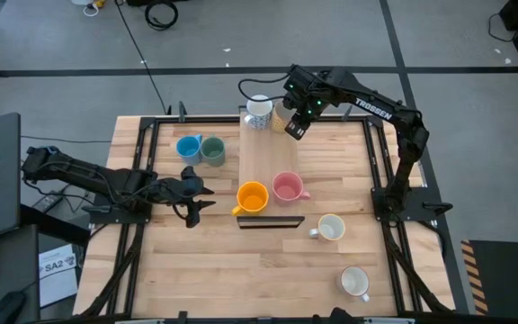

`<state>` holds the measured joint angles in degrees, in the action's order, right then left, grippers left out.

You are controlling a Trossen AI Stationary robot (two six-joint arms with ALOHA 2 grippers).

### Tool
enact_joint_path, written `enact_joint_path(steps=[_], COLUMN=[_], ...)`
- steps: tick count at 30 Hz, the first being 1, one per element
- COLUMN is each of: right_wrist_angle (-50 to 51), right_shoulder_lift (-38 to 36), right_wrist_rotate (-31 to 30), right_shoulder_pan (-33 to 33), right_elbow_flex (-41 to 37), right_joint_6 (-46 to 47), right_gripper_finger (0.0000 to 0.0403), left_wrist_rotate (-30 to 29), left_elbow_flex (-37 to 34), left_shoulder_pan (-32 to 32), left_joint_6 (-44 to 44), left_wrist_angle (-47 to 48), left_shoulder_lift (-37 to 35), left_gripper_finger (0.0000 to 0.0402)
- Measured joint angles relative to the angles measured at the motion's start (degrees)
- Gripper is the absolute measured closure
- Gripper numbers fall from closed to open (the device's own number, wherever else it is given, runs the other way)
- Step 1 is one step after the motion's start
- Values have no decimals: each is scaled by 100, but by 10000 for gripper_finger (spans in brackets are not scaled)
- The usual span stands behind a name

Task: Place coffee mugs
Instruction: Put the orange patterned mug on the shelf

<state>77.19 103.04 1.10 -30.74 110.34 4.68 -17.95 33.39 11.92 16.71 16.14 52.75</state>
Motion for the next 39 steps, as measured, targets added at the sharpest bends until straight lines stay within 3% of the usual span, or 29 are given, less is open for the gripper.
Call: enact_joint_path(steps=[29, 39], right_wrist_angle=[-327, -564], right_shoulder_lift=[0, 0], right_wrist_rotate=[0, -12], right_shoulder_pan=[-1, -7], right_elbow_flex=[0, 0], right_joint_6=[-36, -138], right_gripper_finger=[303, 270], left_wrist_rotate=[1, 1], left_elbow_flex=[0, 0], left_shoulder_pan=[-1, -1], left_joint_6=[3, 4], left_wrist_angle=[0, 0], left_shoulder_lift=[0, 0], left_gripper_finger=[241, 241])
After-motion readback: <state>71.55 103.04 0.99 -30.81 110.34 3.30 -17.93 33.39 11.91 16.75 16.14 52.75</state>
